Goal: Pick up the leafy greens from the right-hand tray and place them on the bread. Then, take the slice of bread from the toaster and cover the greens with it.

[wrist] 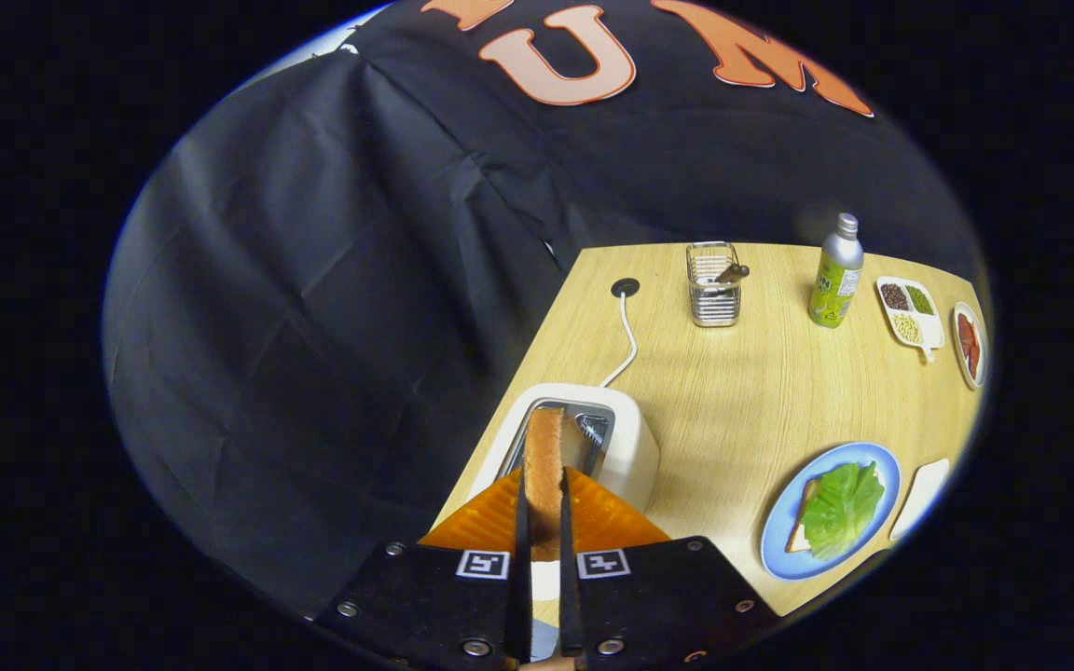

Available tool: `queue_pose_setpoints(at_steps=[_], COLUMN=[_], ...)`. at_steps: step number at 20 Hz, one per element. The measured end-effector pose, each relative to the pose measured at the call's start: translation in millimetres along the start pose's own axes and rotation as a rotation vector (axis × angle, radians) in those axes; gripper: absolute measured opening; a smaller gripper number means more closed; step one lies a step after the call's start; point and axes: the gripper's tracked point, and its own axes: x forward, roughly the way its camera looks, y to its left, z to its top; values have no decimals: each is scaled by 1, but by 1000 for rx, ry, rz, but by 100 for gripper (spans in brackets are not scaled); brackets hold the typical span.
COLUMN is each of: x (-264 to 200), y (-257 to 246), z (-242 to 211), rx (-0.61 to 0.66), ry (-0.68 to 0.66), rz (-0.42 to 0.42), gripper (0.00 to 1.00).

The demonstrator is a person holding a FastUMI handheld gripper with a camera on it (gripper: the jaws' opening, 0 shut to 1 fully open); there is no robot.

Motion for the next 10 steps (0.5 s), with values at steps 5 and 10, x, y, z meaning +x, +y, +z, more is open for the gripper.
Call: queue_pose_setpoints(at_steps=[5,10], x=[-38,-73], y=[2,-15], z=[11,15], rx=[37,73], ry=[-60,-106], rz=[124,190], gripper=[10,9])
